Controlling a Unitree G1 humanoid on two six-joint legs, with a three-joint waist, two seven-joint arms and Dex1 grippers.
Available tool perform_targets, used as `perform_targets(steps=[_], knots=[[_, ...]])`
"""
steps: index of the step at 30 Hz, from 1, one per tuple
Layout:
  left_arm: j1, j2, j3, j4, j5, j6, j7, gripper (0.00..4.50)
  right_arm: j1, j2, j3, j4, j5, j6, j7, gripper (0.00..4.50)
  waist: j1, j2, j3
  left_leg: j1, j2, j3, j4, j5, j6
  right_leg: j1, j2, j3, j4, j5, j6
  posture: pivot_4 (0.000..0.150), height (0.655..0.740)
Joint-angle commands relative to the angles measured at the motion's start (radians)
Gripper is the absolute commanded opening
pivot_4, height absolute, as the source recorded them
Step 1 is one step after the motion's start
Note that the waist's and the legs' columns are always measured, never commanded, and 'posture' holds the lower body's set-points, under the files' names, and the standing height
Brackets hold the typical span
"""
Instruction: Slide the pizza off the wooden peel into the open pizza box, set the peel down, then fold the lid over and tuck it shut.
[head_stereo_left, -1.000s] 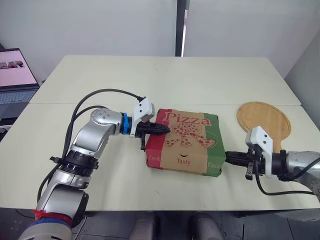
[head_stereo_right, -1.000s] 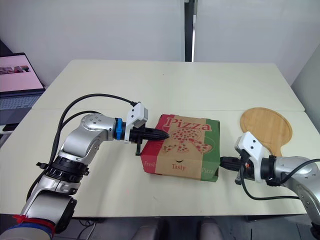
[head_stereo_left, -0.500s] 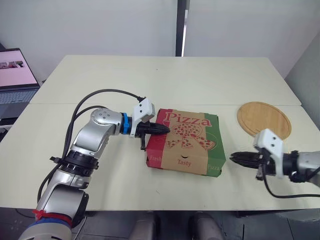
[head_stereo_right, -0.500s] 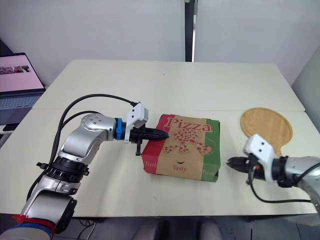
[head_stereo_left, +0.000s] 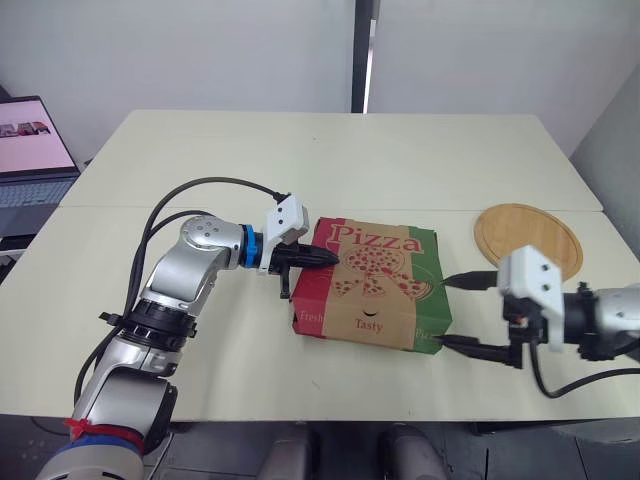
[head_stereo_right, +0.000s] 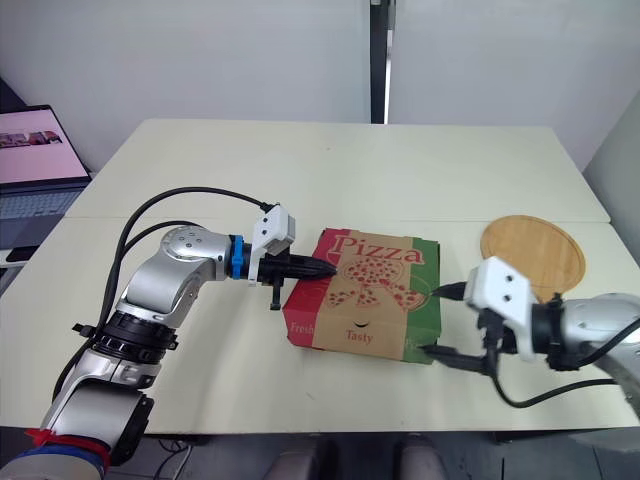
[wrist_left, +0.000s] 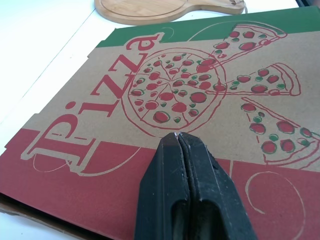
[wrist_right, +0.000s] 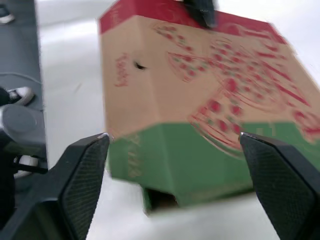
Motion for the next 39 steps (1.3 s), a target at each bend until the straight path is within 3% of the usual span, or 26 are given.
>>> perform_targets(steps=[1,15,27,39], knots=[[-0.02,0.004,0.025,-0.011,0.0,-0.015,-0.005,0.0,-0.037,0.006,0.067,-0.011,-0.095,-0.063,-0.039,4.47,0.0,0.0,0.0,0.0,0.0,0.0,0.0,0.0,0.0,0.0,0.0,0.0,0.0,0.0,0.0,0.15,0.7281],[-0.019,0.007,0.022,-0.02,0.0,-0.025,-0.018,0.0,-0.128,0.107,0.195,0.092,-0.314,-0.187,-0.116,4.47,-0.002,0.0,0.0,0.0,0.0,0.0,0.0,0.002,-0.003,-0.001,0.0,0.0,0.001,0.0,0.0,0.15,0.7281],[0.039,0.027,-0.024,-0.134,0.016,0.003,-0.045,0.0,-0.096,0.136,0.236,0.079,-0.381,-0.189,-0.122,4.47,-0.002,0.0,0.0,0.0,0.0,0.0,0.0,0.002,-0.003,-0.001,0.0,0.001,0.001,0.0,0.0,0.15,0.7281],[0.068,0.025,-0.046,-0.13,0.055,-0.006,-0.028,0.0,-0.097,0.185,0.254,0.064,-0.424,-0.166,-0.161,4.47,-0.003,0.0,0.0,0.001,0.0,0.0,0.0,0.002,-0.003,-0.001,0.001,0.0,0.001,0.0,0.0,0.15,0.7281]])
